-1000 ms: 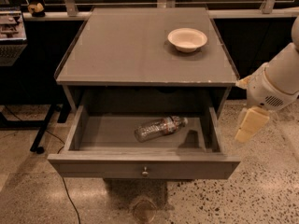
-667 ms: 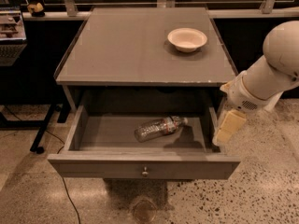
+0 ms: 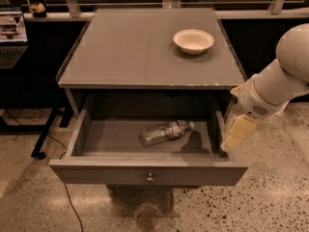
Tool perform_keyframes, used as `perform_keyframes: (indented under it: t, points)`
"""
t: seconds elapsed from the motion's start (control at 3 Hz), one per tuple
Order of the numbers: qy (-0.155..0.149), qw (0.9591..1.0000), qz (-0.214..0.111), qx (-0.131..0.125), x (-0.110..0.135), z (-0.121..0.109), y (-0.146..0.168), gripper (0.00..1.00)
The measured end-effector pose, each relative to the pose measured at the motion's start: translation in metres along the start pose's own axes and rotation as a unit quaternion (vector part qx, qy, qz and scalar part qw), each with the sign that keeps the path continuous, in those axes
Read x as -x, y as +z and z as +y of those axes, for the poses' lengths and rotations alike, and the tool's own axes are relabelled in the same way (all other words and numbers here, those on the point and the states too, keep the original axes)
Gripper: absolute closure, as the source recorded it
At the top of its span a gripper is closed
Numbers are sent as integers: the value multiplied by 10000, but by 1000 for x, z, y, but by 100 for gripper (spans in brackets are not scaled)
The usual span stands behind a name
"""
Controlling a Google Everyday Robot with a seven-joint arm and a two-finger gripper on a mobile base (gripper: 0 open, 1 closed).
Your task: Pick water bottle from top drawer and place on counter
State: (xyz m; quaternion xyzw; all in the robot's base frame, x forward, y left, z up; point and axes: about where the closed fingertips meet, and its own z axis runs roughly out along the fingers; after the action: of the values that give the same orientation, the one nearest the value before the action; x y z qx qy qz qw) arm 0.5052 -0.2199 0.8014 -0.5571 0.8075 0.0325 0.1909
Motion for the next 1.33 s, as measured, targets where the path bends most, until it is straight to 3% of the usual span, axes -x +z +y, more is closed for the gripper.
perform_keyframes:
  t: [0.33,0.67,1.33]
  points:
    - [181,9994,-291,63,4,4,12,0]
    - [233,9972,-627,326,15,6,32,0]
    - [75,9887,-1255,813,51,7,67,0]
